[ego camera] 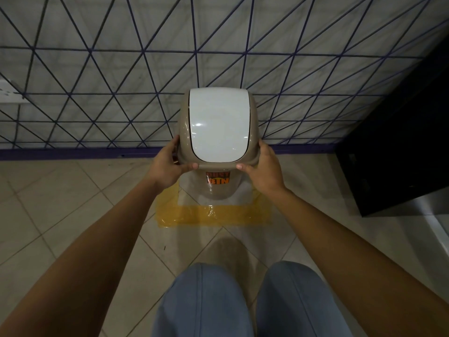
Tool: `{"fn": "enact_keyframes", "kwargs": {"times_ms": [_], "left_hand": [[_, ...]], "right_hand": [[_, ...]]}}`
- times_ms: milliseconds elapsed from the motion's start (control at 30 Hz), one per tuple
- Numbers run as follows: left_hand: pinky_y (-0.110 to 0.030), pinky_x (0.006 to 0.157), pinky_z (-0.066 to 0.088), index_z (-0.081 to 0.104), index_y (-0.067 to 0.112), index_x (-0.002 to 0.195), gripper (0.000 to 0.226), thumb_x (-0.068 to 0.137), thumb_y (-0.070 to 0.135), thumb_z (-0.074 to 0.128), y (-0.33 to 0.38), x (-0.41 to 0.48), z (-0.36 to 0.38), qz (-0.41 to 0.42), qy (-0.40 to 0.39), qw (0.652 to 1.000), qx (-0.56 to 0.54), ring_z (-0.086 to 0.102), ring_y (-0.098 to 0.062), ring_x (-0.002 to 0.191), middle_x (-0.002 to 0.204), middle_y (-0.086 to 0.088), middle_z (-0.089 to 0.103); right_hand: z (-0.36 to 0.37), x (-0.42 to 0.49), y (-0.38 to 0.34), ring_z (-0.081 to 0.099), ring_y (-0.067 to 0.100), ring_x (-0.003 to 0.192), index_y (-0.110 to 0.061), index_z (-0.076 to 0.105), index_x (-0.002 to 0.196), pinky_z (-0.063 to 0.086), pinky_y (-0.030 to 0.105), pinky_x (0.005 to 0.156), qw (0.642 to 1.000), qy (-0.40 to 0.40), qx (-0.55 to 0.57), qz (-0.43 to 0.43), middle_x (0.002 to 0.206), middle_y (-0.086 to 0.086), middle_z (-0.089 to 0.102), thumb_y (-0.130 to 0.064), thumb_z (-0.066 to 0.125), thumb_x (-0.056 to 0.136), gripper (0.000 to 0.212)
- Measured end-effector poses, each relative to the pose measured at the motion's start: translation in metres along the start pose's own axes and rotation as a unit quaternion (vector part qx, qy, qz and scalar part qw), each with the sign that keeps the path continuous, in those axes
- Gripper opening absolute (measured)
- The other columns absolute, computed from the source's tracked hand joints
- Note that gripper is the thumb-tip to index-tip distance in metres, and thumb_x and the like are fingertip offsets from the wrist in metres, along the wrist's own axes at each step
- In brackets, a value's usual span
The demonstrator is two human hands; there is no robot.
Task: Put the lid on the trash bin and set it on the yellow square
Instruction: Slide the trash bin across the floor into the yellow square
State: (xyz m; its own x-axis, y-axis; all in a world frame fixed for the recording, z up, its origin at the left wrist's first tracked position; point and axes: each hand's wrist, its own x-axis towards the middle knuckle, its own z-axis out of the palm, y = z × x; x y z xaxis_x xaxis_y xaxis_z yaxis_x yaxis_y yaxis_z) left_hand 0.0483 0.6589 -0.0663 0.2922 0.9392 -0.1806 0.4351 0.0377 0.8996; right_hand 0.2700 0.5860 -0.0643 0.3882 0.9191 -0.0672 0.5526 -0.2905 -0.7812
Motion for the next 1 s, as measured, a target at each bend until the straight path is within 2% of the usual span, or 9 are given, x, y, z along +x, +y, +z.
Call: {"fn": "enact_keyframes", "kwargs": {"times_ms": [233, 333, 433, 567, 700, 867, 1000], "left_hand": [[-0.035, 0.099, 0.044, 0.026, 0.025, 0.149, 0.088, 0.076, 0.012, 0.075, 0.001, -0.001, 0.003, 0.019, 0.007, 0.999, 0.025, 0.044, -0.020, 0.127, 0.142, -0.004, 0.044], [-0.042, 0.101, 0.046, 0.028, 0.024, 0.149, 0.095, 0.071, 0.022, 0.081, -0.002, -0.006, 0.007, 0.025, 0.035, 0.997, 0.061, 0.044, -0.021, 0.124, 0.144, -0.009, 0.038], [-0.040, 0.099, 0.049, 0.028, 0.021, 0.149, 0.100, 0.065, 0.024, 0.085, -0.003, -0.008, 0.014, 0.033, 0.043, 0.998, 0.043, 0.044, -0.023, 0.126, 0.144, -0.009, 0.039], [-0.024, 0.088, 0.049, 0.029, 0.019, 0.147, 0.095, 0.068, 0.016, 0.082, -0.003, -0.010, 0.020, 0.037, 0.057, 0.998, -0.004, 0.045, -0.021, 0.129, 0.143, -0.002, 0.045], [-0.037, 0.101, 0.046, 0.029, 0.019, 0.147, 0.096, 0.067, 0.018, 0.083, -0.003, -0.010, 0.020, 0.023, 0.061, 0.998, -0.003, 0.045, -0.021, 0.129, 0.144, -0.003, 0.045], [-0.037, 0.103, 0.045, 0.028, 0.019, 0.147, 0.096, 0.068, 0.013, 0.082, 0.000, -0.011, 0.022, 0.001, 0.061, 0.998, -0.027, 0.044, -0.022, 0.131, 0.144, -0.004, 0.044], [-0.032, 0.102, 0.043, 0.026, 0.020, 0.148, 0.096, 0.069, 0.009, 0.081, 0.003, -0.012, 0.023, -0.005, 0.055, 0.997, -0.052, 0.043, -0.021, 0.132, 0.145, -0.003, 0.042]], "right_hand": [[0.001, -0.001, -0.001, 0.036, 0.024, 0.134, -0.015, 0.025, 0.145, 0.035, 0.039, 0.110, 1.000, 0.004, 0.002, 0.001, 0.147, 0.007, 0.036, -0.023, 0.076, 0.073, 0.089], [-0.001, -0.002, -0.003, 0.035, 0.024, 0.135, -0.016, 0.023, 0.146, 0.034, 0.041, 0.110, 1.000, 0.000, -0.008, -0.015, 0.147, 0.008, 0.035, -0.023, 0.078, 0.070, 0.094], [0.000, -0.001, -0.004, 0.033, 0.025, 0.136, -0.015, 0.019, 0.147, 0.034, 0.042, 0.111, 1.000, -0.005, -0.019, -0.022, 0.149, 0.009, 0.032, -0.022, 0.079, 0.069, 0.098], [0.004, -0.002, -0.003, 0.030, 0.026, 0.138, -0.014, 0.014, 0.148, 0.032, 0.044, 0.112, 1.000, -0.007, -0.025, -0.011, 0.152, 0.010, 0.028, -0.022, 0.076, 0.074, 0.096], [0.005, -0.002, -0.003, 0.031, 0.026, 0.138, -0.013, 0.014, 0.148, 0.032, 0.043, 0.112, 1.000, -0.004, -0.028, -0.010, 0.151, 0.010, 0.028, -0.022, 0.075, 0.074, 0.096], [0.005, -0.003, -0.005, 0.030, 0.026, 0.139, -0.014, 0.013, 0.148, 0.033, 0.044, 0.112, 0.999, -0.007, -0.032, -0.009, 0.152, 0.008, 0.027, -0.022, 0.074, 0.075, 0.095], [0.003, -0.004, -0.005, 0.028, 0.026, 0.139, -0.014, 0.013, 0.148, 0.032, 0.043, 0.112, 0.998, -0.003, -0.057, -0.005, 0.151, 0.009, 0.029, -0.026, 0.074, 0.075, 0.096]]}}
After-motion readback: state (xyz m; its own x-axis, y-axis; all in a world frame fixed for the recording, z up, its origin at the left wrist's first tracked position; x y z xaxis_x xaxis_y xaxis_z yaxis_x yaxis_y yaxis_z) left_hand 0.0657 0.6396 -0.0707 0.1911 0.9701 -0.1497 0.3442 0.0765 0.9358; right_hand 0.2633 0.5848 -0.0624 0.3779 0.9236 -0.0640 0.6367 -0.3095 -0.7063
